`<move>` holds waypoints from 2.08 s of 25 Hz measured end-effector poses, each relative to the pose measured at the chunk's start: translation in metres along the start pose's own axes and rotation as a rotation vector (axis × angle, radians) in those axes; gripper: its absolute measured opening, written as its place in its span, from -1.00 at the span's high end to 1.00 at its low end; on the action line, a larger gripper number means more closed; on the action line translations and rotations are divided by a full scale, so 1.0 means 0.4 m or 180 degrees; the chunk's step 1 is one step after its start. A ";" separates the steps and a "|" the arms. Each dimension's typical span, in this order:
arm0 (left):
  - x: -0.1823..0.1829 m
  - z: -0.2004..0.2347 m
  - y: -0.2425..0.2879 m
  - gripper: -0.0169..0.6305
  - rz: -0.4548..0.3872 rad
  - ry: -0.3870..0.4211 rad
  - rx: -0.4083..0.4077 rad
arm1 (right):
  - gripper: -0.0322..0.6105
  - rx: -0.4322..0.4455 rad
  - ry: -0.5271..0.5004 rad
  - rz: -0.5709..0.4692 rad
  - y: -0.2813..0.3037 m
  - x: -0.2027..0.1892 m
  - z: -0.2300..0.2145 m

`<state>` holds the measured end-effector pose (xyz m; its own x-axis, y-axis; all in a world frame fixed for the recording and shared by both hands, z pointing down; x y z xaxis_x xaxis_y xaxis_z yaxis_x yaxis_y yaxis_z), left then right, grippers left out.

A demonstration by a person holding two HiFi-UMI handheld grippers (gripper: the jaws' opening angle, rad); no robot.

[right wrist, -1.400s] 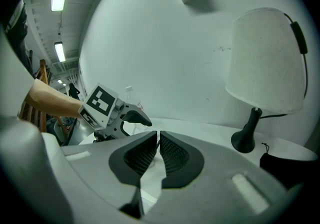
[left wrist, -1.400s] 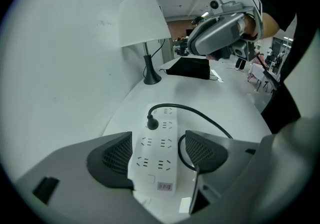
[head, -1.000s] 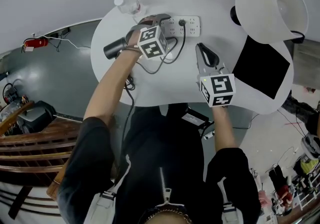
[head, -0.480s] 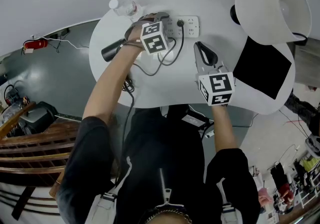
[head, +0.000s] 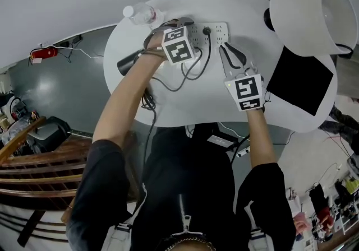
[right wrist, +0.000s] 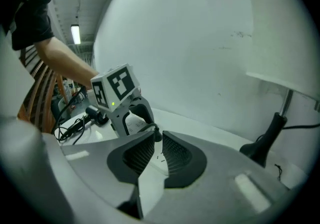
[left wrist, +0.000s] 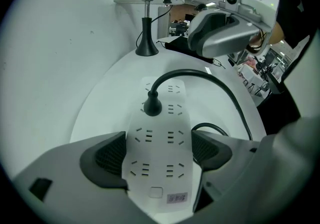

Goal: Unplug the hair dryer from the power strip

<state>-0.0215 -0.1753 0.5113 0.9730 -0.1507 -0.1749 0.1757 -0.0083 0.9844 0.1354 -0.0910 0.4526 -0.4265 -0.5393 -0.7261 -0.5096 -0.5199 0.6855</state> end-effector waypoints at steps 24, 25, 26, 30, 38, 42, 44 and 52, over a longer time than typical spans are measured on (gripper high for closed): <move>0.032 0.024 -0.001 -0.25 0.0180 0.0026 -0.0098 | 0.56 0.0064 -0.0642 -0.0220 0.208 0.039 -0.019; 0.032 0.023 0.000 -0.25 0.0185 0.0027 -0.0099 | 0.61 0.0044 -0.0622 -0.0219 0.211 0.043 -0.020; 0.033 0.023 0.000 -0.25 0.0187 0.0028 -0.0099 | 0.63 0.0034 -0.0608 -0.0210 0.212 0.048 -0.021; 0.032 0.024 0.000 -0.25 0.0181 0.0031 -0.0091 | 0.67 0.0083 -0.0612 -0.0149 0.220 0.052 -0.019; 0.035 0.024 0.002 -0.26 0.0205 0.0012 -0.0088 | 0.76 0.0023 -0.0286 -0.0092 0.217 0.055 -0.011; 0.039 0.023 0.004 -0.26 0.0223 0.0009 -0.0092 | 0.77 -0.0114 -0.0174 -0.0152 0.213 0.051 -0.002; 0.037 0.022 0.003 -0.26 0.0205 0.0020 -0.0088 | 0.78 -0.0129 -0.0180 -0.0155 0.211 0.052 0.000; 0.032 0.017 0.003 -0.26 0.0166 0.0052 -0.0053 | 0.77 0.0144 -0.0028 -0.0090 0.216 0.063 -0.024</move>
<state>-0.0100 -0.1841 0.5105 0.9832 -0.1343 -0.1238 0.1271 0.0157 0.9918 0.0879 -0.1561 0.4939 -0.4177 -0.5189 -0.7458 -0.5548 -0.5044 0.6617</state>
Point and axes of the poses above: the fingertips, and each gripper's own axes: y forward along the fingers, z to its left, x out of its top, the point moved 10 cm from there along -y, backward along the fingers, and after that the axes turned 11 degrees about z, right-handed, at the moved point
